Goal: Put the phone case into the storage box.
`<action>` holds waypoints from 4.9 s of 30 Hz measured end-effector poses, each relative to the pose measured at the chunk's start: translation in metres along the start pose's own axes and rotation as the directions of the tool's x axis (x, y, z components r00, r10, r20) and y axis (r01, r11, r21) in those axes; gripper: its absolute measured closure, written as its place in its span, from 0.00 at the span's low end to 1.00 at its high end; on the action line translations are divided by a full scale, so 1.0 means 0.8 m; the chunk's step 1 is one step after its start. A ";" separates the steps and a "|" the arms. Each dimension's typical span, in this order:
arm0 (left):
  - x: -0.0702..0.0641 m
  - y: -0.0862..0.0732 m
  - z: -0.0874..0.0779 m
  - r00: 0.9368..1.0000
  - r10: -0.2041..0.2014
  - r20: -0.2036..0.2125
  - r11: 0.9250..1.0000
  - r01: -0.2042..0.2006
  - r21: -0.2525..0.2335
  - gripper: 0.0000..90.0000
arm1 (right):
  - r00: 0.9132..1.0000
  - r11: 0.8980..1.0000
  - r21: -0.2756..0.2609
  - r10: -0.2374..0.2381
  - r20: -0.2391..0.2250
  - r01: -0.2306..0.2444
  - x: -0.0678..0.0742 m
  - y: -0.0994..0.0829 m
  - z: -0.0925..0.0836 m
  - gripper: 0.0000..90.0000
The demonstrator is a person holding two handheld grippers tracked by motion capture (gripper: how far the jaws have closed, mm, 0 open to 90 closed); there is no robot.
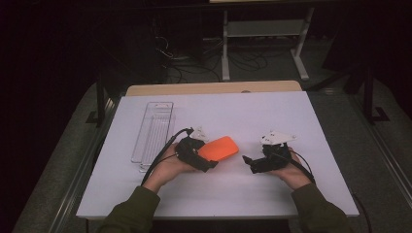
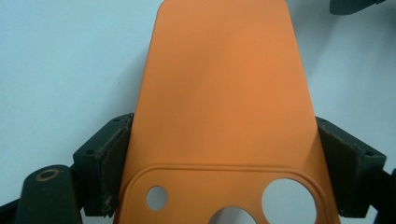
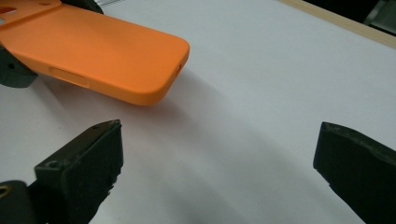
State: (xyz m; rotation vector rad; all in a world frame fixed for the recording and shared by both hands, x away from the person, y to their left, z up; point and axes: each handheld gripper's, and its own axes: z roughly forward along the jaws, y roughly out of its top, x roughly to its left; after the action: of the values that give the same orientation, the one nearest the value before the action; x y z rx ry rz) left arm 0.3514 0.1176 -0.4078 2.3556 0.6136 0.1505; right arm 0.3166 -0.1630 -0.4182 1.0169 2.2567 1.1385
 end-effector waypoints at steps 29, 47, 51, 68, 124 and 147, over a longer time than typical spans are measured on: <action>0.000 0.002 -0.001 1.000 0.001 0.010 1.000 -0.001 -0.008 0.17 | 0.974 0.977 -0.013 -0.213 0.072 0.215 0.018 0.000 -0.002 0.01; -0.001 0.004 -0.001 0.999 0.023 0.025 1.000 -0.023 -0.003 0.17 | 0.915 0.923 -0.005 -0.379 0.137 0.384 0.035 -0.001 -0.004 0.01; -0.003 0.004 0.001 0.999 0.008 0.034 1.000 -0.007 -0.014 0.17 | 0.871 0.884 0.008 -0.462 0.169 0.468 0.039 0.000 -0.004 0.01; -0.002 0.004 -0.004 0.999 0.005 0.031 0.999 -0.003 -0.034 0.17 | 0.788 0.815 0.035 -0.569 0.236 0.579 0.050 -0.001 -0.004 0.01; -0.004 0.006 -0.004 1.000 -0.012 0.021 0.999 0.013 -0.034 0.17 | 0.392 0.487 0.166 -0.828 0.401 0.858 0.082 -0.012 0.015 0.01; -0.019 0.015 -0.001 0.999 0.027 0.033 1.000 -0.026 -0.016 0.17 | 0.344 0.438 0.136 -0.832 0.434 0.888 0.105 -0.012 0.022 0.01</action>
State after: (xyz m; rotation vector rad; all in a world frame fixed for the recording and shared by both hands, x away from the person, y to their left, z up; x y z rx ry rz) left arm 0.3429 0.1031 -0.3985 2.3469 0.5634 0.1272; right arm 0.2692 -0.0943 -0.4395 -0.1130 1.8214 0.4495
